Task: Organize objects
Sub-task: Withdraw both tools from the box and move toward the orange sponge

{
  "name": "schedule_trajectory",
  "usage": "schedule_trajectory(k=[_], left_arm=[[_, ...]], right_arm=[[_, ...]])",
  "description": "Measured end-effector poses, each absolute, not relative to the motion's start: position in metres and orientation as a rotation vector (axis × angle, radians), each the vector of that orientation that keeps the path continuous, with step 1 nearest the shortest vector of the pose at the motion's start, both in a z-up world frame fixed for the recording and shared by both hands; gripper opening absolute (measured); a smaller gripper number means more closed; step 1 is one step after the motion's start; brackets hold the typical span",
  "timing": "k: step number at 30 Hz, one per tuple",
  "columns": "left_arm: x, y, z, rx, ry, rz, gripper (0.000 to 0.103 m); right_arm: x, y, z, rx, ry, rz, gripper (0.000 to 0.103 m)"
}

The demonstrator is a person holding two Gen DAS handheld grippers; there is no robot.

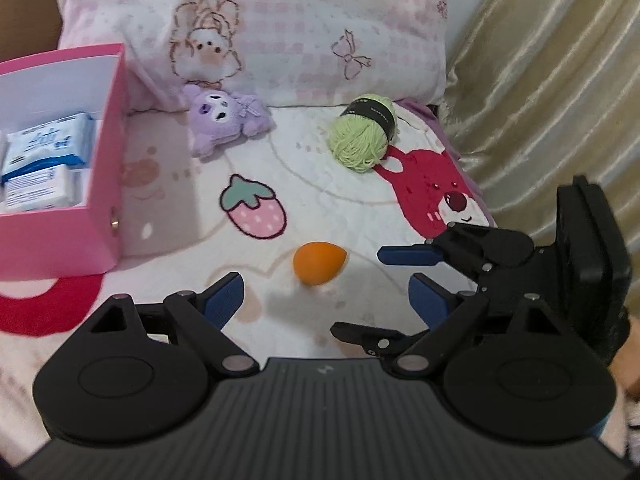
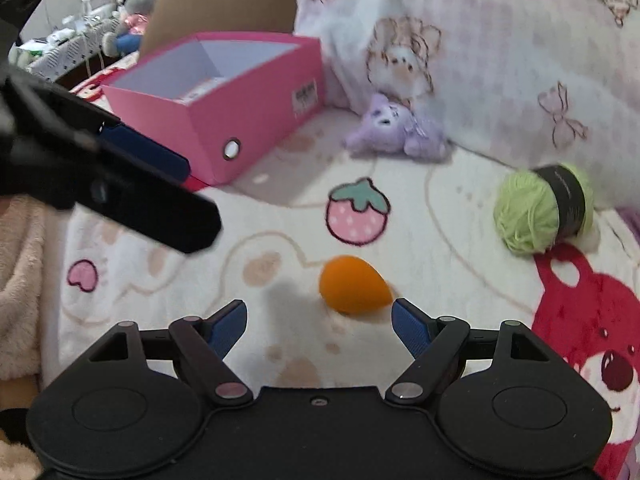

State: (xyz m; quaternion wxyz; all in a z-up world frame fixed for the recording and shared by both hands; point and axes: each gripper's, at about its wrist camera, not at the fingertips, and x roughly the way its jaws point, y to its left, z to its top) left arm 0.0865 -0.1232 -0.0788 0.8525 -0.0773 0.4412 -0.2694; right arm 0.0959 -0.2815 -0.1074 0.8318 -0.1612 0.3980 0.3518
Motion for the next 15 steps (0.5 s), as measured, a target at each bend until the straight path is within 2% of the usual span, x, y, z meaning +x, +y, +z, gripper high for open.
schedule_trajectory(k=[11, 15], left_arm=[[0.102, -0.147, -0.123, -0.109, 0.872, -0.571, 0.083], [0.110, -0.144, -0.141, -0.188, 0.887, -0.578, 0.078]], right_arm=[[0.114, -0.276, -0.121, -0.316, 0.891, 0.760, 0.083], [0.122, -0.273, -0.131, -0.328, 0.922, 0.739, 0.082]])
